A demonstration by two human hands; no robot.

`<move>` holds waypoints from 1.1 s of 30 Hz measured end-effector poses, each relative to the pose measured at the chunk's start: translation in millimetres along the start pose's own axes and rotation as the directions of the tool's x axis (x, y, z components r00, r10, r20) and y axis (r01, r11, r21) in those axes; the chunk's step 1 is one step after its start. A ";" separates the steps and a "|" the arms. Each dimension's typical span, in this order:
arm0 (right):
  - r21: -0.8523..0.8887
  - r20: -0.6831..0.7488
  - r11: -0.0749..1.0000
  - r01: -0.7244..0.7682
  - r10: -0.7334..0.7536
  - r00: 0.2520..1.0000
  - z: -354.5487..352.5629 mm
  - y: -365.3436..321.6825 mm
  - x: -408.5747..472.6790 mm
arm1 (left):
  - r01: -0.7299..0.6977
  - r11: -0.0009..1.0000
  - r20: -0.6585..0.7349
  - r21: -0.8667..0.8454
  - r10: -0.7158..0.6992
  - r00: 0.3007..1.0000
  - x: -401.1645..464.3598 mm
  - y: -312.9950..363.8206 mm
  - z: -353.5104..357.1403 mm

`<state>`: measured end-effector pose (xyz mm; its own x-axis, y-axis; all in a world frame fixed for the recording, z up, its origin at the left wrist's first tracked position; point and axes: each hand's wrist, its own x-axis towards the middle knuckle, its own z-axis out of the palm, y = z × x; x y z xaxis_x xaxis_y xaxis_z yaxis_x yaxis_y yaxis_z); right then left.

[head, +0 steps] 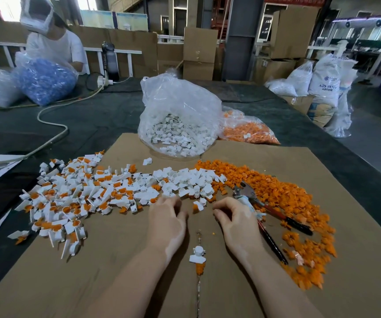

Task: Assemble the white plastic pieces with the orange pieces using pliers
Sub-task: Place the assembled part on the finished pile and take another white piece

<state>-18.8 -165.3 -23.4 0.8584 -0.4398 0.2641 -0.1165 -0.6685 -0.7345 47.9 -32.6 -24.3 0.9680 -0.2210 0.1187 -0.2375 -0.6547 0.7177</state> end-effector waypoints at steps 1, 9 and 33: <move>-0.025 -0.008 1.000 0.015 -0.015 1.000 1.8 0.6 -1.1 | 0.026 0.999 -0.017 0.038 -0.026 1.000 2.1 -4.0 -2.4; -0.122 -0.025 0.989 0.080 -0.084 0.996 6.1 4.1 -2.6 | 0.131 0.991 -0.187 -0.013 -0.131 0.974 19.5 -24.9 -15.7; -0.205 -0.030 0.965 0.163 -0.173 0.984 11.1 8.6 -4.5 | -0.196 0.980 0.074 -0.040 0.199 0.977 8.2 6.7 12.9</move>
<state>-18.1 -162.5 -37.8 0.8501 -0.3353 0.4060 -0.0745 -0.8399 -0.5376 53.2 -48.2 -27.4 0.8928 -0.3994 0.2083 -0.4195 -0.5689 0.7074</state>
